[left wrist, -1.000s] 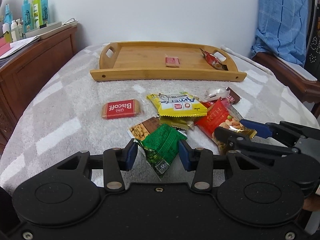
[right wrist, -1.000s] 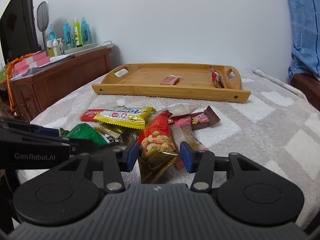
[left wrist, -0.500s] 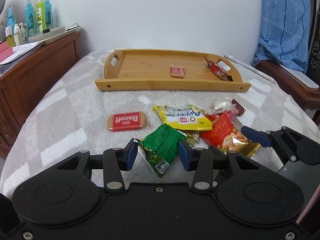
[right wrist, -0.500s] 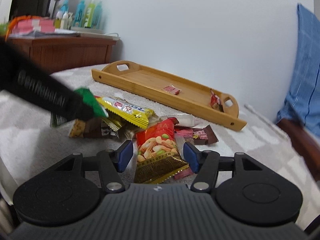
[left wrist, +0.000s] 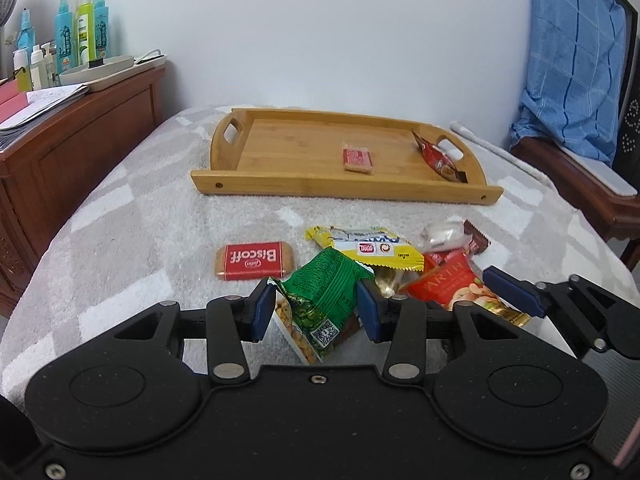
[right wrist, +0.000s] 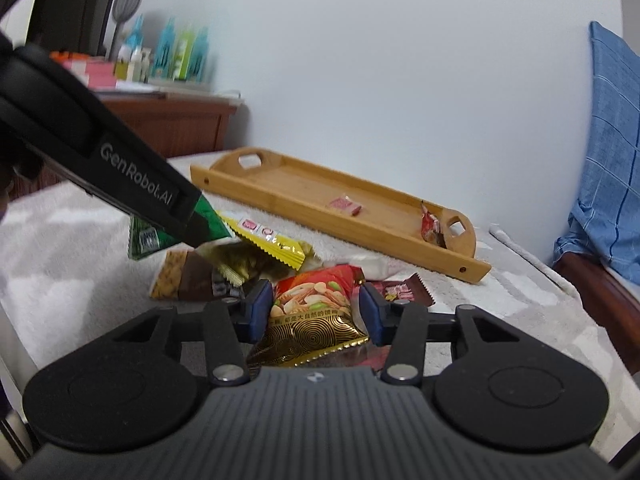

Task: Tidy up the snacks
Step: 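Carry both bags onto the wooden tray and open both tools to release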

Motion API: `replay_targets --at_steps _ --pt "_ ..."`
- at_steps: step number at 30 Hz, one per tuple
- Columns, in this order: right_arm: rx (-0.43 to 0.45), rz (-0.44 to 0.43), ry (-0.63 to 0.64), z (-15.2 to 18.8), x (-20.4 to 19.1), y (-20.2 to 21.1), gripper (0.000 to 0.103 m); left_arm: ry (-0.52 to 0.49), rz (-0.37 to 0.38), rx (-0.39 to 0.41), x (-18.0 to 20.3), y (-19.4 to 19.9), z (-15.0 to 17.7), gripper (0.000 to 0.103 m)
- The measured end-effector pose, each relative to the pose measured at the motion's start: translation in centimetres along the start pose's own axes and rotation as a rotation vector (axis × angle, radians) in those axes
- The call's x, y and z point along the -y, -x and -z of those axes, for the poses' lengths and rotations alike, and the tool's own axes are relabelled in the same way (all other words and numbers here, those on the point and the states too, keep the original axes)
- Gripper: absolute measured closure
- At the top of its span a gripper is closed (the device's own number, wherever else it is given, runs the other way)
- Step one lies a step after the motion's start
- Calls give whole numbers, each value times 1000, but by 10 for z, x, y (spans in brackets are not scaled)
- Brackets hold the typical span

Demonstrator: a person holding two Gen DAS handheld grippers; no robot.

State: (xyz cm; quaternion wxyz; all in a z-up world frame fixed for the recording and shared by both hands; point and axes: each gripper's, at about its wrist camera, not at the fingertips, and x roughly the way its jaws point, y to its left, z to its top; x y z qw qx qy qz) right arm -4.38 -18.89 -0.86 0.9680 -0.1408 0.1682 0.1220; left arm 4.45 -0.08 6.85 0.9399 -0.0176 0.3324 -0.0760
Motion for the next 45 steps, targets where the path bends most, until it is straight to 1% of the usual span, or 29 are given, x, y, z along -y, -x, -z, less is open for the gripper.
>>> replay_targets --at_steps 4,9,14,19,24,28,33,38,42,45 --pt "21 -1 -70 -4 12 5 52 13 -2 16 -2 2 -7 61" --pt "24 4 -178 -7 32 5 52 43 8 27 -6 5 -14 61" --pt "14 5 -300 -12 61 -3 52 46 11 52 -5 10 -24 61" --pt "19 12 -411 -20 90 -12 53 80 4 59 -9 2 -39 61" --pt "48 28 -464 -29 115 -25 53 104 15 72 -9 -10 -59 61" --pt "71 10 -496 -39 130 -43 53 162 52 70 -9 -24 -77 61" --pt "88 -8 -474 -54 141 -71 53 184 42 75 -3 -48 -100 61" --pt "64 -39 -504 -64 151 -107 53 219 13 69 -2 -82 -123 61" --pt "29 -37 -550 -65 159 -134 53 255 -30 51 -6 -114 -137 61" --pt "19 -34 -547 -65 158 -150 53 267 -63 33 -8 -137 -142 61"
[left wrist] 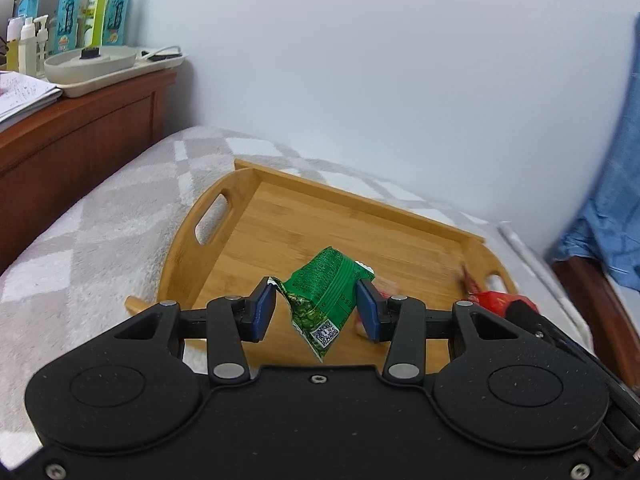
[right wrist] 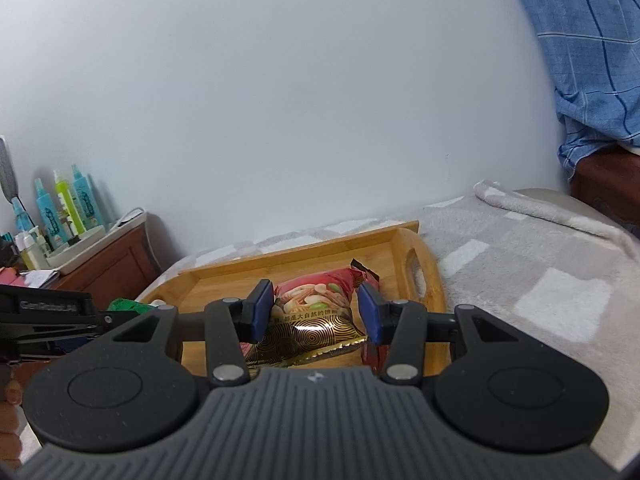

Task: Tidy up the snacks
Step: 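Carry both bags onto the wooden tray and open both tools to release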

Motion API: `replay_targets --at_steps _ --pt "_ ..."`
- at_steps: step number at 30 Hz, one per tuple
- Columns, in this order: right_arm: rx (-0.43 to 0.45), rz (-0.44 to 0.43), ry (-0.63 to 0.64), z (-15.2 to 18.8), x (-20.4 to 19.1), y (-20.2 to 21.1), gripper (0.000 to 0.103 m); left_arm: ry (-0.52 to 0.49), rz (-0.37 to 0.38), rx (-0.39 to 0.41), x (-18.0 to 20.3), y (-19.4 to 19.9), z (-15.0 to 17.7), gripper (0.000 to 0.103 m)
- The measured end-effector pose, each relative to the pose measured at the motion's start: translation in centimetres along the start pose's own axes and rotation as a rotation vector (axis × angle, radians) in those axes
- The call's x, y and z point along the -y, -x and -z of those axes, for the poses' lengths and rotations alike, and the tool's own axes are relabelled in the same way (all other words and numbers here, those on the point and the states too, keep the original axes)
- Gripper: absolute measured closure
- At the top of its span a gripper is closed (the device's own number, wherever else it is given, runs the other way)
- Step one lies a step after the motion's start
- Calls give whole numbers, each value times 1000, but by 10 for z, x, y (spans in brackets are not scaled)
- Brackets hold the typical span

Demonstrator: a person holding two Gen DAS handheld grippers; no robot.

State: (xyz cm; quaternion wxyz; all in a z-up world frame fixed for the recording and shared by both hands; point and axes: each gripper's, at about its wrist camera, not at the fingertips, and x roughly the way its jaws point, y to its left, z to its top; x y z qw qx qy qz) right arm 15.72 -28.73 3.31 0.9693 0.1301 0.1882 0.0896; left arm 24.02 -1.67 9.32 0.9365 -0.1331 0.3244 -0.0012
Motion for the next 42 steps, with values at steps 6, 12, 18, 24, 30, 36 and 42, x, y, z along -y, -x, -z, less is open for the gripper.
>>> replay_targets --at_steps 6,12,18,24,30,36,42 --pt "-27 3 18 5 -8 -24 52 9 -48 -32 2 -37 0 61" --pt "-66 29 13 12 -7 -37 52 -11 -72 -43 8 -60 6 61" --pt "-83 39 15 16 -3 -42 52 -37 -75 -57 16 -72 11 61" --pt "-98 48 22 17 -3 -47 52 -55 -82 -70 20 -78 15 61" --pt "-118 56 25 18 -4 -49 52 -82 -87 -68 23 -81 16 61" --pt "-129 52 27 18 -5 -51 51 -96 -92 -71 24 -82 17 60" --pt "-150 60 52 18 -9 -55 46 -153 -111 -94 31 -83 16 59"
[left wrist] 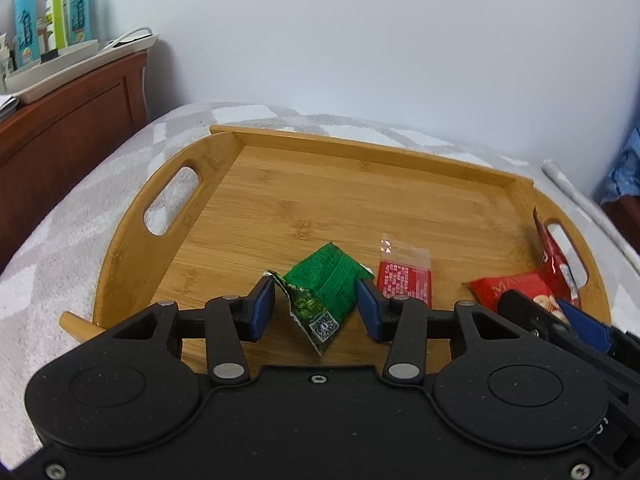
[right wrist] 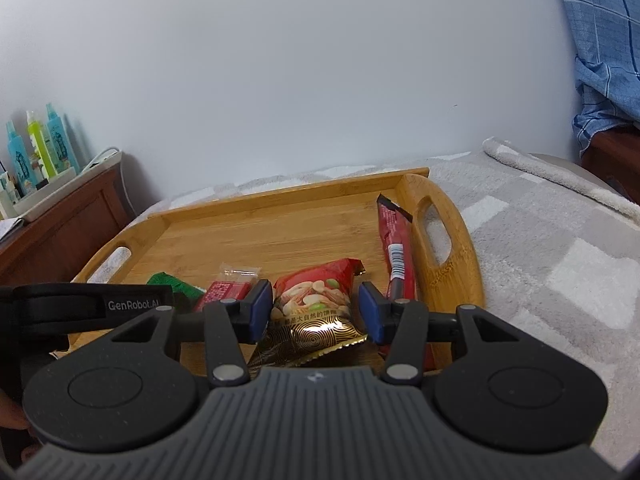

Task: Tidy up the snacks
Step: 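Carry both bags onto the wooden tray and open both tools to release, then move both tools back toward the snack pile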

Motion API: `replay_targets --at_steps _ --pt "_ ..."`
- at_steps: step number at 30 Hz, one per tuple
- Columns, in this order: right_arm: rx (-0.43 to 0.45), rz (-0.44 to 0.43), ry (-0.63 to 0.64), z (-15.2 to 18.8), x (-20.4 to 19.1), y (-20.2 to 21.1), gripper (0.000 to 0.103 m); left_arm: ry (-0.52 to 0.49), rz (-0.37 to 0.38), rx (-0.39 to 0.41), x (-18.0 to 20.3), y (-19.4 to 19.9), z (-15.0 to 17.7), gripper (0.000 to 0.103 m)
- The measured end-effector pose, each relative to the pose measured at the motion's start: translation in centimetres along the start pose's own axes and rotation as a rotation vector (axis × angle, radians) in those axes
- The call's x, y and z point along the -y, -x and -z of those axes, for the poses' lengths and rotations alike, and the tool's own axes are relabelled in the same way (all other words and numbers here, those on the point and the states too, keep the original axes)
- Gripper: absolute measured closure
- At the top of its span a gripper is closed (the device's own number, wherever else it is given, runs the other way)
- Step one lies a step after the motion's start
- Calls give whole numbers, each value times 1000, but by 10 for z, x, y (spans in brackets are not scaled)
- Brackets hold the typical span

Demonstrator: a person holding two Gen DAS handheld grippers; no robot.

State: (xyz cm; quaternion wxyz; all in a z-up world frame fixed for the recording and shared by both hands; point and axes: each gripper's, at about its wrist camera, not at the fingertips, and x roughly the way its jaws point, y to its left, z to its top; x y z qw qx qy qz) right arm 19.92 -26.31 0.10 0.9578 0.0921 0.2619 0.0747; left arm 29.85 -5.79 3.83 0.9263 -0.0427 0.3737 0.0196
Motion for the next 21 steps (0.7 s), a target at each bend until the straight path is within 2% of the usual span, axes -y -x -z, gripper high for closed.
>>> replay_targets --at_steps 3,7,9,11,16,18,21 --pt "1 -3 -4 0 0 1 45 -4 -5 -15 0 0 -2 54" --pt "3 -28 -35 -1 5 6 36 11 -2 -16 -3 8 -3 43" --pt "12 -47 -48 0 6 12 33 -1 -4 -1 -4 17 -2 27" --pt "32 -56 -37 0 4 21 25 -19 0 22 -4 29 -1 24" --pt "77 -53 -7 5 0 48 17 -70 2 50 -7 59 5 22" --pt "83 -53 -12 8 0 59 16 -83 7 59 -10 71 10 13" --pt "95 -45 2 13 -1 76 13 -97 22 75 -14 88 21 12"
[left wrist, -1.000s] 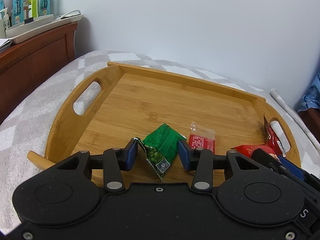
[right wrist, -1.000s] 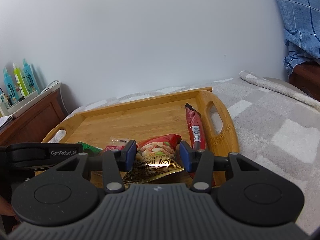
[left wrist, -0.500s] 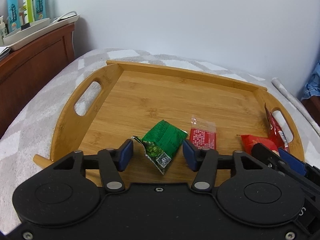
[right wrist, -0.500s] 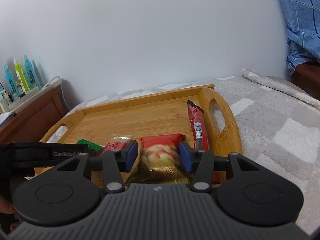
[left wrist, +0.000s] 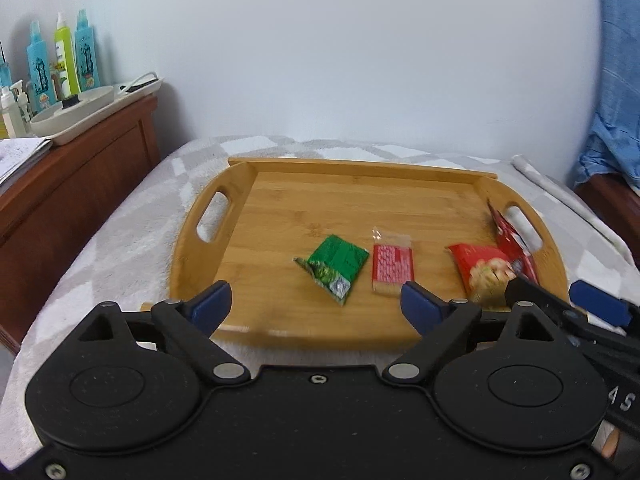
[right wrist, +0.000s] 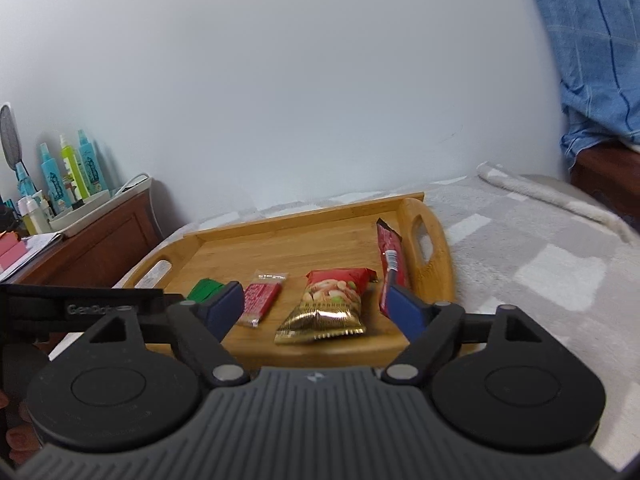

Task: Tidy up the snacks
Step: 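Move both tools back toward the snack pile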

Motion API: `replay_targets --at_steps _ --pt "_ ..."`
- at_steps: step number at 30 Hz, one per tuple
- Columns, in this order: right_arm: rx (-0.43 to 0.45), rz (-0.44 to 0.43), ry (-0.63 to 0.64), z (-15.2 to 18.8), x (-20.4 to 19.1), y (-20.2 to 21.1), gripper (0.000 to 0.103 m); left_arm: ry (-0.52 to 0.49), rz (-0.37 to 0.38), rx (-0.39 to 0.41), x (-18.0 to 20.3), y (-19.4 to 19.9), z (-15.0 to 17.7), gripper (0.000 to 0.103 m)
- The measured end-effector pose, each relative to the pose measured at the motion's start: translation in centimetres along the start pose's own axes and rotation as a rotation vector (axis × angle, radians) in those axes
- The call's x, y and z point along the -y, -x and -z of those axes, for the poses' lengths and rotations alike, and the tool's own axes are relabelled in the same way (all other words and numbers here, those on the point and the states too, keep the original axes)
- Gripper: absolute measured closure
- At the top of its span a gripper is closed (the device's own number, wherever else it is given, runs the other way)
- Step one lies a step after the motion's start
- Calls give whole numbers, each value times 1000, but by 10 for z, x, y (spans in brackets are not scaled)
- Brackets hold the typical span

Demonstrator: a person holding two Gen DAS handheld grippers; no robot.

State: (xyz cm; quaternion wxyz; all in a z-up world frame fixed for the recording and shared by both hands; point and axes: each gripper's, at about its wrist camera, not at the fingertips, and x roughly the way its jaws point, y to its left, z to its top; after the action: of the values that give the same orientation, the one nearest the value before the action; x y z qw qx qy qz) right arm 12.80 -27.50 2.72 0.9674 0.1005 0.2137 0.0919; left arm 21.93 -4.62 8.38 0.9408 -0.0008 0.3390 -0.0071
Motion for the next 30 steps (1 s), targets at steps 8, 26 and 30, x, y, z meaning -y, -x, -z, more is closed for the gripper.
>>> replay_targets --at_steps 8,26,30 --pt "64 20 57 16 -8 41 7 -20 43 6 -6 42 36 10" --pt "21 92 118 59 -19 84 0 -40 82 -16 -16 71 97 9" --pt "13 112 124 62 -21 87 0 17 109 -3 -22 73 97 9"
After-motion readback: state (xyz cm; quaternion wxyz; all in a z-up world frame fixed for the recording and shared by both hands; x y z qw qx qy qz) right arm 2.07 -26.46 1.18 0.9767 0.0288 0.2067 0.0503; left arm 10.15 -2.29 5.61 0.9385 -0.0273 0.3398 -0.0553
